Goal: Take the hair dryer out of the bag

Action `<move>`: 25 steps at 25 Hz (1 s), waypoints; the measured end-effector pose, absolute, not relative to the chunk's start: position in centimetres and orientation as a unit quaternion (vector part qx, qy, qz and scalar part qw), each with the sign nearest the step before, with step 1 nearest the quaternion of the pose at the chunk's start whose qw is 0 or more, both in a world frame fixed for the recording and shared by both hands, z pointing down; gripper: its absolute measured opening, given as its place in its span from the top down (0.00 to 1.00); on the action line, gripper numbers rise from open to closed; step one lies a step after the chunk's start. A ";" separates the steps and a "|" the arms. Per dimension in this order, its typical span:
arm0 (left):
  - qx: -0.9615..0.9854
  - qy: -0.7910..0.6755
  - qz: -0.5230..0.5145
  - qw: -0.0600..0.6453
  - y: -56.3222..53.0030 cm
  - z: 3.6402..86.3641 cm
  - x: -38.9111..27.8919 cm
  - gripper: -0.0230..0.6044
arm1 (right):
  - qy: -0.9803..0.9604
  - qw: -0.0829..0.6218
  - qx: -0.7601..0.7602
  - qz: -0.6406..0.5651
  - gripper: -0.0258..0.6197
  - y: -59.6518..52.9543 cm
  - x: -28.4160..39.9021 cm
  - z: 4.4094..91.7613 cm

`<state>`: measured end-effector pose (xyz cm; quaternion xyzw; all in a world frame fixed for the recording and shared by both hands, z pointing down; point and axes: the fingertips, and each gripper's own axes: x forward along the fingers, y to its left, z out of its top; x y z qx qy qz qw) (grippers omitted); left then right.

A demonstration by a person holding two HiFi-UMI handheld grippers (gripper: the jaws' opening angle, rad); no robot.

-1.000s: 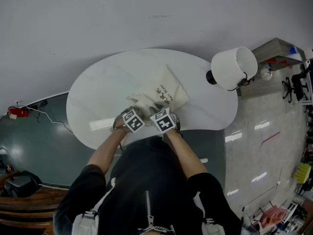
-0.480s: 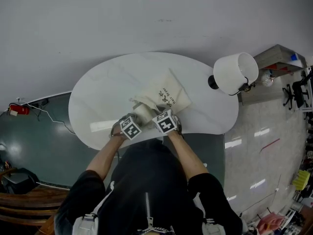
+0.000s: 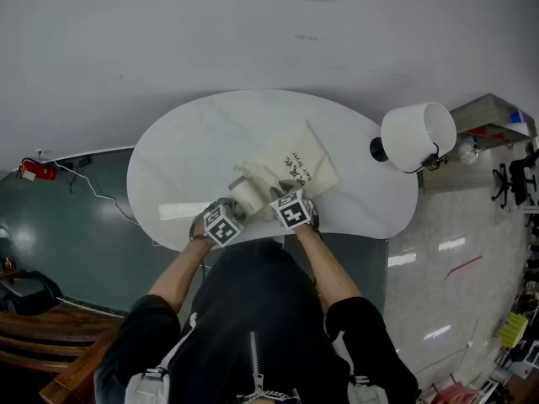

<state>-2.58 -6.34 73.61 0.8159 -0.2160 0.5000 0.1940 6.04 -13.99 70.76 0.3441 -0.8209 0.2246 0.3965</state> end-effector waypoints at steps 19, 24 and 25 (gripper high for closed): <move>0.823 -0.333 0.411 0.207 -5.6 68.9 -5.1 0.68 | -0.826 0.421 0.320 0.195 0.78 -13.8 4.9 72.0; 0.824 -0.363 0.379 0.213 -5.7 67.3 -5.6 0.68 | -0.834 0.408 0.324 0.182 0.77 -13.5 4.7 71.1; 0.824 -0.368 0.375 0.211 -5.8 67.0 -5.6 0.68 | -0.836 0.405 0.325 0.178 0.77 -13.5 4.6 70.9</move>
